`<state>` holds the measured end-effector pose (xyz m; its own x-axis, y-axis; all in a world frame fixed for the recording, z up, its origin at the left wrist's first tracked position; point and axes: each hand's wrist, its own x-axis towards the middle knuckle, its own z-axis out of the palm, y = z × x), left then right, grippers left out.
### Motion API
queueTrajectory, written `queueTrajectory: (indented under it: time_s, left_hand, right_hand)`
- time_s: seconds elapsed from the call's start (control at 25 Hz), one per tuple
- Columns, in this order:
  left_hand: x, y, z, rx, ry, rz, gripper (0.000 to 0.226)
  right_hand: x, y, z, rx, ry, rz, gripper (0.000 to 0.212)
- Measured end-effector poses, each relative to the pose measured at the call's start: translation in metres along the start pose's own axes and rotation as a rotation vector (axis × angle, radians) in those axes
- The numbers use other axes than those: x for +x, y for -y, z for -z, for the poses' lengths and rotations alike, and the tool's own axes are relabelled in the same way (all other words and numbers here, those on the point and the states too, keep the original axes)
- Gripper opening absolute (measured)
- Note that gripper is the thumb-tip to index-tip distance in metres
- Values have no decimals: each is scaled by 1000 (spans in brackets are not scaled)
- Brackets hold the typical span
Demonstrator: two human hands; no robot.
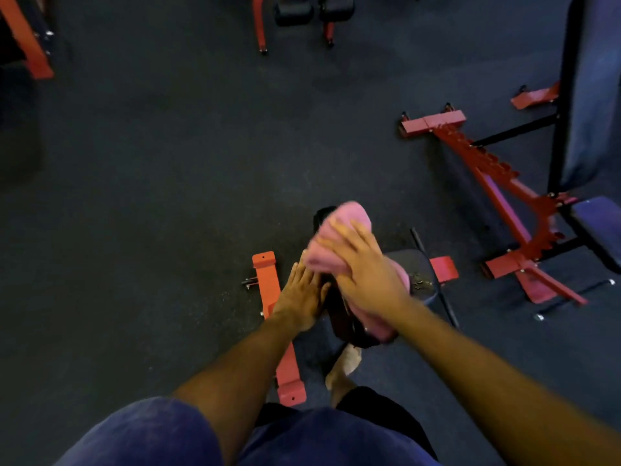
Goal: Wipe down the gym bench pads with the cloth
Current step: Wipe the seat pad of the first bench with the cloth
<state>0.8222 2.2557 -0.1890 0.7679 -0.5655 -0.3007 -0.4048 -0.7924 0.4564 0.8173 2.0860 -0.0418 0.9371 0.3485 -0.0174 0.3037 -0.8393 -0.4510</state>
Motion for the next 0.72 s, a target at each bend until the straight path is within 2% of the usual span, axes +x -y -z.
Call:
queueTrajectory:
  time_s: [0.04,0.12,0.16,0.2,0.28,0.32,0.4,0.48,0.56,0.6,0.72]
  left_hand:
    - [1,-1,4,-30,11,28,75]
    - [-1,-9,9,-40,-21,69,84]
    - [-2,-9,8,-25,-26,62,86]
    - [-3,-9,11,-42,-22,59,85]
    - [-1,-3,4,-67,-35,15,77]
    - [-2,-1,4,-70,-37,-2,75]
    - [-1,-3,6,-95,-51,31,78]
    - [5,-1,3,-122,-25,31,77]
    - [5,-3,2,-274,20,55,84]
    - [5,0,1,-317,46,51,80]
    - [1,-1,-2,-225,-10,69,67]
  right_hand:
    - [38,-6,9,14,42,-16,51]
    - [92,-11,22,97,108,-132,15]
    - [98,-11,23,115,109,-181,10]
    - [89,-10,18,93,93,-182,20]
    - [32,-6,7,18,-14,-73,55]
    - [-6,-3,3,-6,-60,-28,64]
    - [-85,11,-12,-41,-28,-13,75]
    - [-112,24,-21,-83,-45,-29,85]
    - [-68,22,-16,-97,-57,-71,79]
    - [-32,16,-12,-115,-30,-78,74]
    - [65,-6,2,-7,77,-103,59]
